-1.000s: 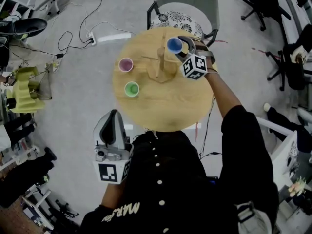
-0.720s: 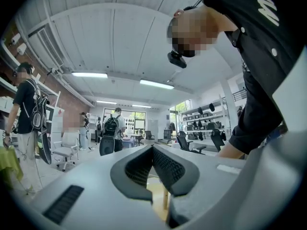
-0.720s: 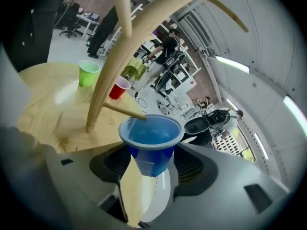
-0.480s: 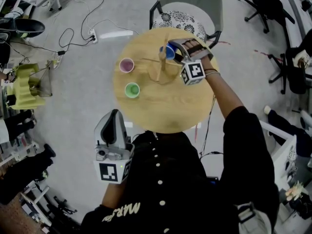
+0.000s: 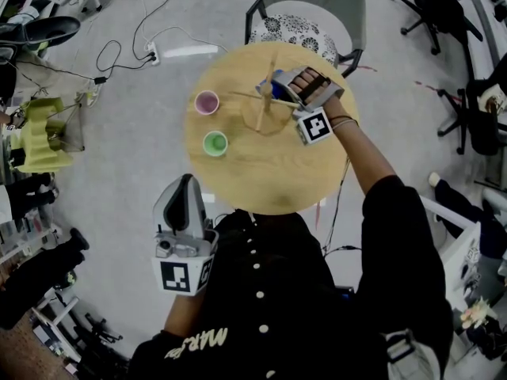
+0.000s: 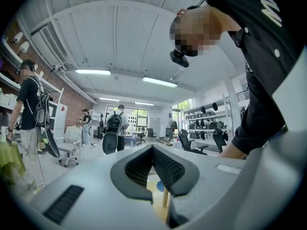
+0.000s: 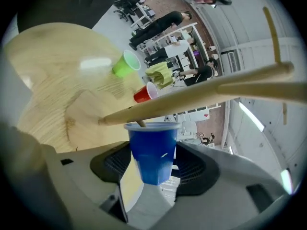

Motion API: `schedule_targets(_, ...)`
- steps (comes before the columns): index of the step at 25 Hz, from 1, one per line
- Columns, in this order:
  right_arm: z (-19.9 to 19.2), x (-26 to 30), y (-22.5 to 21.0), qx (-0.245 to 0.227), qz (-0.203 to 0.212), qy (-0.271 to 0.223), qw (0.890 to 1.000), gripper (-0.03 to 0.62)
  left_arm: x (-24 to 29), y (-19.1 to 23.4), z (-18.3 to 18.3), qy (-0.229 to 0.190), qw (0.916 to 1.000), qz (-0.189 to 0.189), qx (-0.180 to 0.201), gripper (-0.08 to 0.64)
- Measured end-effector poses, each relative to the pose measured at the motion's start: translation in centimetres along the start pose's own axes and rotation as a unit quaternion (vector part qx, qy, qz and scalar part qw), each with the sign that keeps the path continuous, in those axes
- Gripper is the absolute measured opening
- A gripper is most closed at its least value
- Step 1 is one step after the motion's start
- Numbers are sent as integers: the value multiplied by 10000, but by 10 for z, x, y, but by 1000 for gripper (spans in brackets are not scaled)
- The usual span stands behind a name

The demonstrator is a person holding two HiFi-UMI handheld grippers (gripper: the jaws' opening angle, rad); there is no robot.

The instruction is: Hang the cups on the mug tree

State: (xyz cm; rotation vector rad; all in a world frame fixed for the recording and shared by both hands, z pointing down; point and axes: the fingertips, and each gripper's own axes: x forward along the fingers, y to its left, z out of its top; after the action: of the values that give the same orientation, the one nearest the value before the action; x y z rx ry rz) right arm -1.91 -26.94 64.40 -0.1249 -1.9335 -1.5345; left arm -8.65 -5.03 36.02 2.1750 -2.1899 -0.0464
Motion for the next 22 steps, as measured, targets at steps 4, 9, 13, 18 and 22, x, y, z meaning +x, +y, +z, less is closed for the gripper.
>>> schedule_targets(4, 11, -3, 9, -59, 54, -153, 9999, 284, -3, 2, 1, 30, 10000, 38, 2, -6)
schedule_targets(9, 16, -6, 10, 142, 12, -206, 9997, 307, -4, -1, 0, 69, 9999, 70, 22, -6)
schedule_targets(13, 18, -11, 10, 539, -114, -191, 9983, 311, -9, -6, 1, 39, 10000, 61, 52, -6)
schedule_targets(18, 26, -20, 27, 456, 34, -213, 9987, 331, -18, -7, -3, 58, 9999, 112, 54, -6)
schedule_targets(22, 28, -33, 31, 809, -11, -199, 9965, 328, -22, -13, 1, 3, 9999, 92, 76, -5)
